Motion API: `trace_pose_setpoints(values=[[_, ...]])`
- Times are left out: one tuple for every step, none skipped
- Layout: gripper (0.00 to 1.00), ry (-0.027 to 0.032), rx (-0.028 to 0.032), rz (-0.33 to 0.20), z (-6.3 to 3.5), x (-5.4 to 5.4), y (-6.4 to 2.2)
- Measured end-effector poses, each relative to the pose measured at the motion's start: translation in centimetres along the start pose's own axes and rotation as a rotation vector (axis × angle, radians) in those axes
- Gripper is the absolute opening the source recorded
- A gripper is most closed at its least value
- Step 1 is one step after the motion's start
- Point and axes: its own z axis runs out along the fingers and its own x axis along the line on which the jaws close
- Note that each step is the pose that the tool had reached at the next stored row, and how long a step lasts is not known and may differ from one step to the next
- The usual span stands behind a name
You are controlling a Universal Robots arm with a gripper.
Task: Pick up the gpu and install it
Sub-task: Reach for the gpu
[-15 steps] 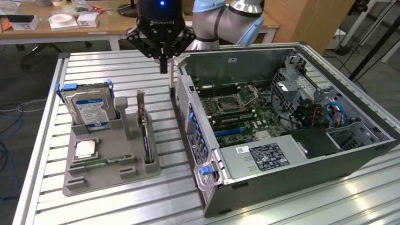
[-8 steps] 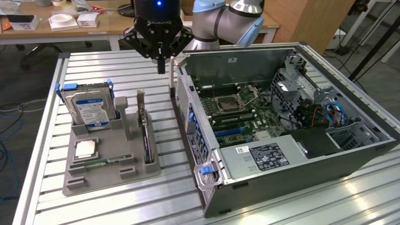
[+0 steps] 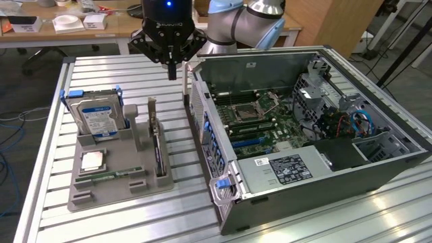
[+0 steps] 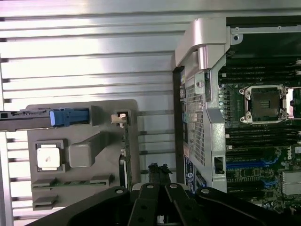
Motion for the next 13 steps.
trace_pose_setpoints(values=[[0.11, 0.0, 0.0, 0.0, 0.0, 0.06, 0.0], [0.11, 0.0, -0.0001, 0.0, 0.01, 0.11, -0.01], [0.11, 0.0, 0.0, 0.0, 0.01, 0.17, -0.01], [0.11, 0.0, 0.0, 0.0, 0.01, 0.24, -0.02], [0.11, 0.0, 0.0, 0.0, 0.01, 0.31, -0.02], [0.11, -0.0001, -0.0001, 0.0, 0.02, 0.36, -0.03], [0.11, 0.0, -0.0001, 0.0, 0.02, 0.41, -0.03], [0.11, 0.0, -0.0001, 0.0, 0.02, 0.46, -0.03], [0.11, 0.0, 0.0, 0.0, 0.02, 0.52, -0.04], [0.11, 0.0, 0.0, 0.0, 0.02, 0.58, -0.04], [0.11, 0.0, 0.0, 0.0, 0.02, 0.64, -0.05], [0.11, 0.0, 0.0, 0.0, 0.03, 0.71, -0.05], [0.11, -0.0001, -0.0001, 0.0, 0.03, 0.77, -0.06]])
